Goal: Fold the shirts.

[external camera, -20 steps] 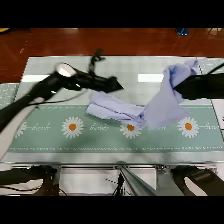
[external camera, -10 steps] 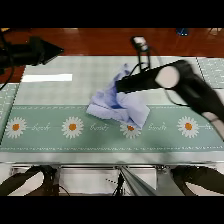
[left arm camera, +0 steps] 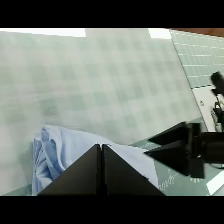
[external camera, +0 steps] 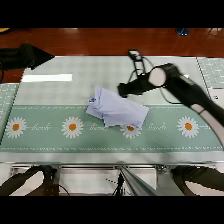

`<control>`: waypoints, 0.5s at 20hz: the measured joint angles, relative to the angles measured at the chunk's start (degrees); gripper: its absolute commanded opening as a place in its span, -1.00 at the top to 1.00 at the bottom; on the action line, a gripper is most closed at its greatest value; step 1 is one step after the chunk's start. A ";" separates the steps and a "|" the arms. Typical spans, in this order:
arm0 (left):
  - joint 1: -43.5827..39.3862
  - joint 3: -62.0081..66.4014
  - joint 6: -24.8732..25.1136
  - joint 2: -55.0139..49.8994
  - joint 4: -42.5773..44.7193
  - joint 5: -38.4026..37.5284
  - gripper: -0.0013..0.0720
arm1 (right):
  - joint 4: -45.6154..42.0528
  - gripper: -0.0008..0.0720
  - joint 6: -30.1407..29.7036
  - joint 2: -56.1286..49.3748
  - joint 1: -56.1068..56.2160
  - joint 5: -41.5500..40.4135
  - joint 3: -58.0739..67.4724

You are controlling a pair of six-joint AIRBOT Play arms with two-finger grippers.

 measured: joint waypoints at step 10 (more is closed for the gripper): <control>0.11 0.00 0.00 0.02 2.25 0.63 -0.31 | 6.51 -0.68 -7.61 19.65 -32.39 15.54 -27.26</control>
